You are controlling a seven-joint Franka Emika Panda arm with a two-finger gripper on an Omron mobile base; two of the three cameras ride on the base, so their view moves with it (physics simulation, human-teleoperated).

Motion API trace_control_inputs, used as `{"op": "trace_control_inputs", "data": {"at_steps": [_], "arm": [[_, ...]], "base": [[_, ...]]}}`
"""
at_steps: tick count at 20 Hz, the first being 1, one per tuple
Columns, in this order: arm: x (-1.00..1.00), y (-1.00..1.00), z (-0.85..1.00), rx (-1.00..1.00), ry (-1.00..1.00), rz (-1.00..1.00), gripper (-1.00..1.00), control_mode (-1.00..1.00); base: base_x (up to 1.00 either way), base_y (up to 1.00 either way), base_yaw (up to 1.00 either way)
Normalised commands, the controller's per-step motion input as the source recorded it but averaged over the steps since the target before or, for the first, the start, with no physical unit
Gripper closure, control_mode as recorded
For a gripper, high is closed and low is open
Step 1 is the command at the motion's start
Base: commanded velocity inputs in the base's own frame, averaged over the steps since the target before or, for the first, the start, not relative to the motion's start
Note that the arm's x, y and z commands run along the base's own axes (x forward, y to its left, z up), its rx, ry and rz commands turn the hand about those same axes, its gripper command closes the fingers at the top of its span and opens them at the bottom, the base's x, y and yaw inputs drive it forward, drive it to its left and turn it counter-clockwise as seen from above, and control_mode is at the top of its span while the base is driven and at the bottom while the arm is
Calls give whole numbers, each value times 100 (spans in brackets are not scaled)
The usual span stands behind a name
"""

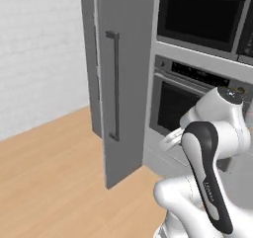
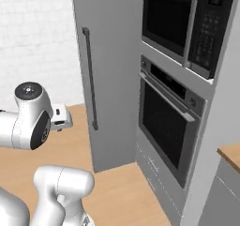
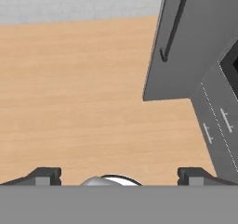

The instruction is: Place one potato and one steak in each tupperware on the nearby counter, to pack two identical lunches.

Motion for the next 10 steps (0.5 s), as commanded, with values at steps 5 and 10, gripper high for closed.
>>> {"op": "trace_control_inputs", "data": {"at_steps": [5,10], "arm": [[0,0,0,0,0,0,-100,100],[0,0,0,0,0,0,-100,100]], "base": [[-47,5,58],[63,87,32]]}}
